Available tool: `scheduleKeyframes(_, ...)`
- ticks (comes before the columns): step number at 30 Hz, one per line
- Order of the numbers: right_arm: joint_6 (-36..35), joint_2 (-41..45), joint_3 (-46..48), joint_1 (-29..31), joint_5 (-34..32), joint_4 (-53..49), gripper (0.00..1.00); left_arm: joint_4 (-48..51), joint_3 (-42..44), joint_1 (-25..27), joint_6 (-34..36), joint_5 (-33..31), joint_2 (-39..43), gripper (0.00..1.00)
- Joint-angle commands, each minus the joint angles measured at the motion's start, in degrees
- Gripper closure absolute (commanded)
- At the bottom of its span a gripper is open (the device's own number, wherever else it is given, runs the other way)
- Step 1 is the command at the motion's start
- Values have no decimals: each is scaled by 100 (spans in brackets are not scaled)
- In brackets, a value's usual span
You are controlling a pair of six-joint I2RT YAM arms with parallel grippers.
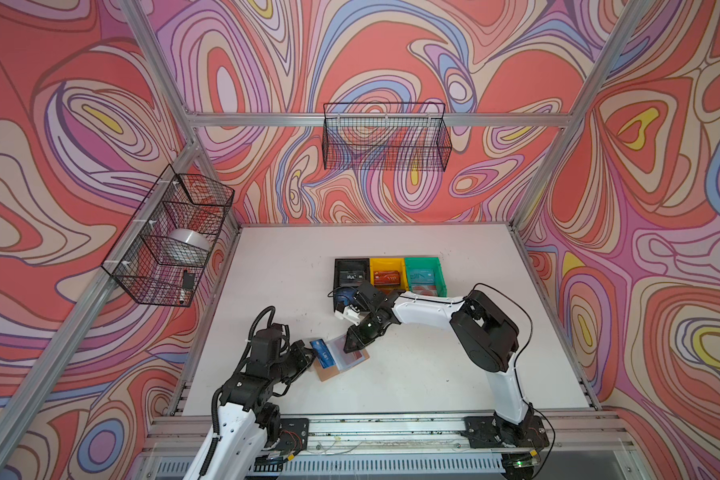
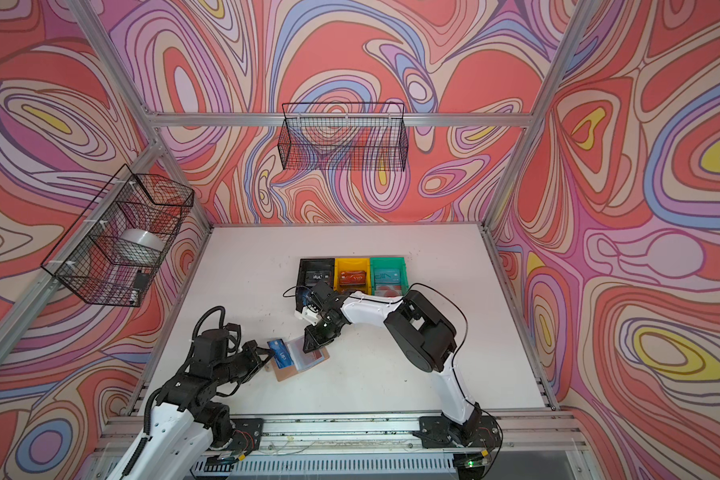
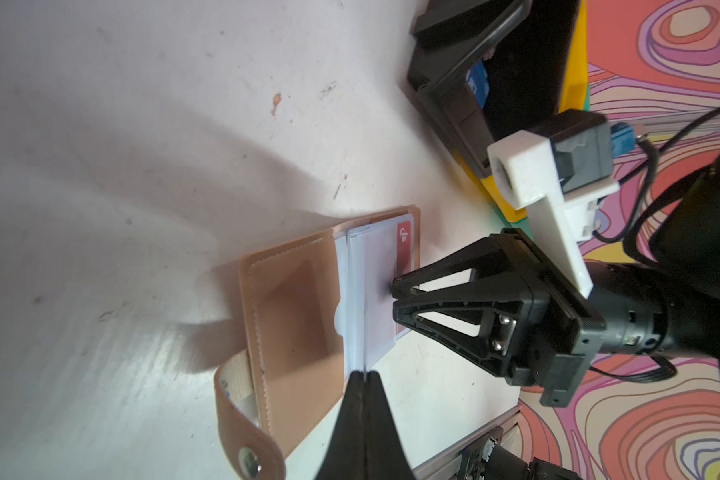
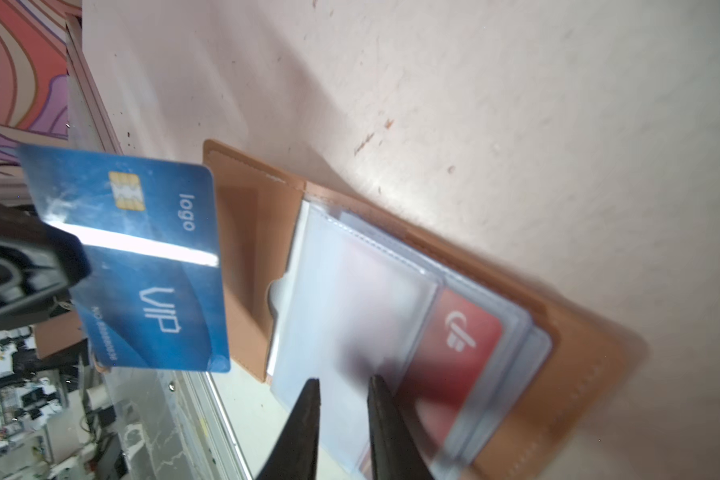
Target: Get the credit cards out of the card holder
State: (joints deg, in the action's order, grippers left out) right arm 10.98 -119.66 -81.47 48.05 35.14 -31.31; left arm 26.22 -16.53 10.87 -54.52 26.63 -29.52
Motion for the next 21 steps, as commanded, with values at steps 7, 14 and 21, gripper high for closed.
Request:
scheduleKeyframes(7, -366, 529, -203, -487, 804, -494, 53, -2554, 529, -24, -287, 1062, -633, 100)
scheduleKeyframes(14, -300, 225, -229, -513, 1746, -212, 49, -3561, 603, -28, -349, 1414, -865, 100)
scheduleKeyframes(21, -207, 198, -155, -514, 2324, 81, 49, -3928, 747, -28, -428, 1437, -920, 100)
